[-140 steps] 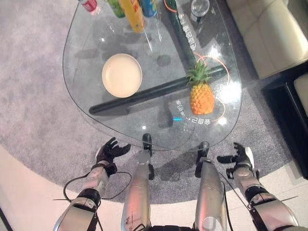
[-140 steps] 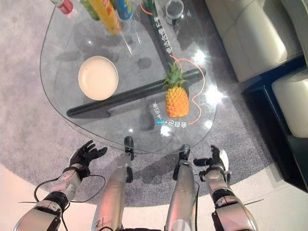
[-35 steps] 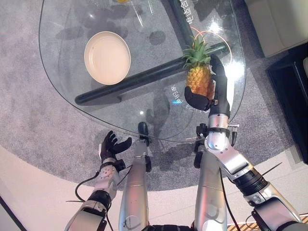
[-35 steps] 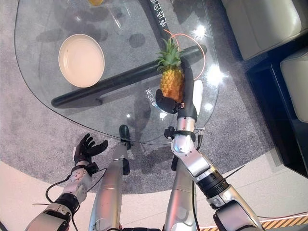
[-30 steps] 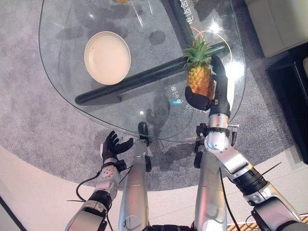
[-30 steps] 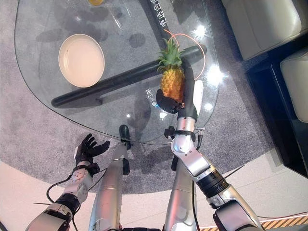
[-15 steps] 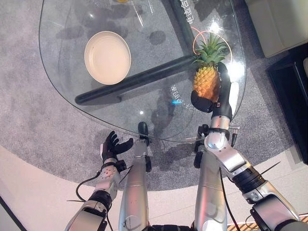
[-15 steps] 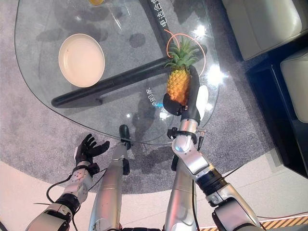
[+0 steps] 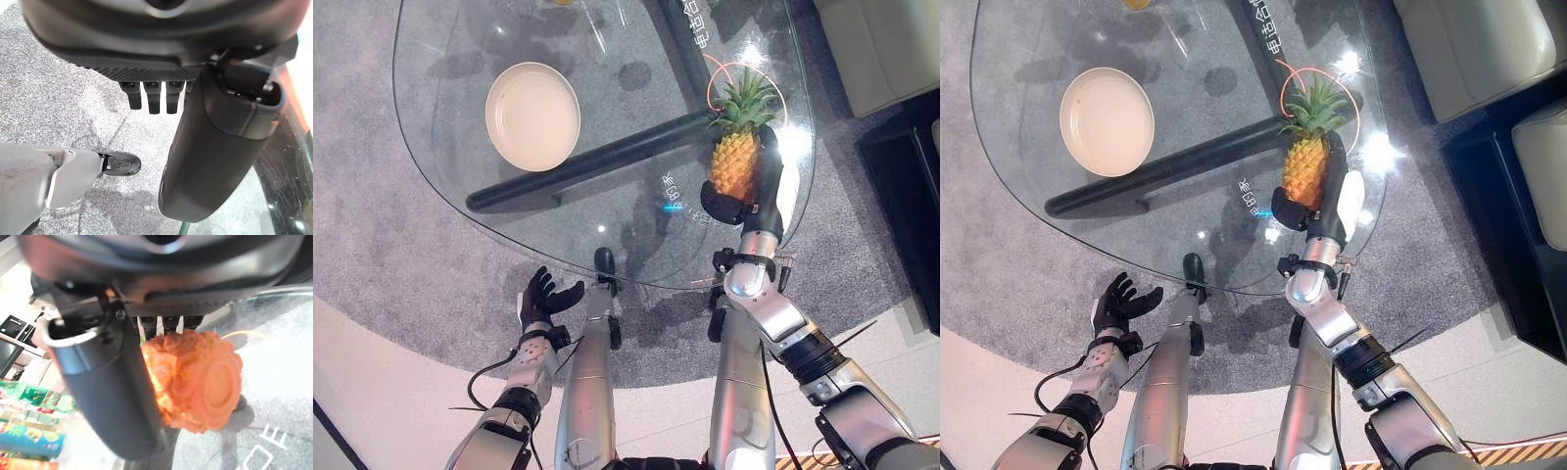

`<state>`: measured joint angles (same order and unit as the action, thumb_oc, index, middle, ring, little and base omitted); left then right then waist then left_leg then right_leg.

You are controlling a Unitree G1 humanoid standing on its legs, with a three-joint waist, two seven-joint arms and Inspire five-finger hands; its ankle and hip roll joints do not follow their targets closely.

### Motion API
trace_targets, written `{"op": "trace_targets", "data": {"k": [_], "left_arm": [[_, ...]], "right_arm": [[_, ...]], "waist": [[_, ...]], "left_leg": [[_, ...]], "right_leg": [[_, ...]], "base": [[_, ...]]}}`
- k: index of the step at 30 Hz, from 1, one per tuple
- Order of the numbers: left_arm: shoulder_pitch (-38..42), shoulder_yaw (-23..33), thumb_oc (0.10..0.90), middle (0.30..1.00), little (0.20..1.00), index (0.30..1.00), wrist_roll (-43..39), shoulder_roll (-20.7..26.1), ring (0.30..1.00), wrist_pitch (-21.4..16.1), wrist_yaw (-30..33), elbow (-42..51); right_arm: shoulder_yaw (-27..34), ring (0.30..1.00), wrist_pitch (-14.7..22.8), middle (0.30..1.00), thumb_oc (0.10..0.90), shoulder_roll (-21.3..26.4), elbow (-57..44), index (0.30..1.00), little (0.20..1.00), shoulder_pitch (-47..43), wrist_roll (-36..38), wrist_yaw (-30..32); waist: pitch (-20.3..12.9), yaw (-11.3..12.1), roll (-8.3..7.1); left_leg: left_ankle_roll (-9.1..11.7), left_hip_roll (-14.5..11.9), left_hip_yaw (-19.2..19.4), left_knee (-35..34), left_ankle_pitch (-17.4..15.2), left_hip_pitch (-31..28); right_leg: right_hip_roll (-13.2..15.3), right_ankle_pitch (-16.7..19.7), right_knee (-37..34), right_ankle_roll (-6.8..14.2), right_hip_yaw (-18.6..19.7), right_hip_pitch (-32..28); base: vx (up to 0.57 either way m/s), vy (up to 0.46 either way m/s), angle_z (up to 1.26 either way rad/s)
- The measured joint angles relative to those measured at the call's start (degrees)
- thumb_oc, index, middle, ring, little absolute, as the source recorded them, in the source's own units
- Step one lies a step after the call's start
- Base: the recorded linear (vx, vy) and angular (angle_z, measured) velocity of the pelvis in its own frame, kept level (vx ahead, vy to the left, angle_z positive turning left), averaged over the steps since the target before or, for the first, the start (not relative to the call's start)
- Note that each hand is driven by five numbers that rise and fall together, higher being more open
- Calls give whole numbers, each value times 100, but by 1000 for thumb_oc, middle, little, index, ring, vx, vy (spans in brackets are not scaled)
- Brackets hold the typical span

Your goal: Pick up the fruit to the plate

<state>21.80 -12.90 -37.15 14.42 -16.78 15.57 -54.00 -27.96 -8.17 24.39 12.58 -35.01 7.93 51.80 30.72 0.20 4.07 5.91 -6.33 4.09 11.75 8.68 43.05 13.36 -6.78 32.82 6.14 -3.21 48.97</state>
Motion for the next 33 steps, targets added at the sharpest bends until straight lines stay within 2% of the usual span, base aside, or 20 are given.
{"op": "trace_targets", "data": {"k": [14,33], "left_arm": [[2,-124,800,900,900,900,0,1,900,0,0,-5],[13,-251,800,900,900,900,-1,-3,900,0,42,9]], "right_arm": [[31,900,81,900,800,-195,528,900,900,-273,620,409],[168,900,770,900,800,-410,1098,900,900,-307,749,478]], "waist": [[-13,53,32],[-14,55,45]], "left_leg": [[5,-1,-30,10,17,-2],[16,-12,-103,-65,39,9]], "right_leg": [[0,-2,13,-4,-22,-22],[9,-104,137,-52,-105,29]], "base": [[0,0,0],[0,0,1]]}}
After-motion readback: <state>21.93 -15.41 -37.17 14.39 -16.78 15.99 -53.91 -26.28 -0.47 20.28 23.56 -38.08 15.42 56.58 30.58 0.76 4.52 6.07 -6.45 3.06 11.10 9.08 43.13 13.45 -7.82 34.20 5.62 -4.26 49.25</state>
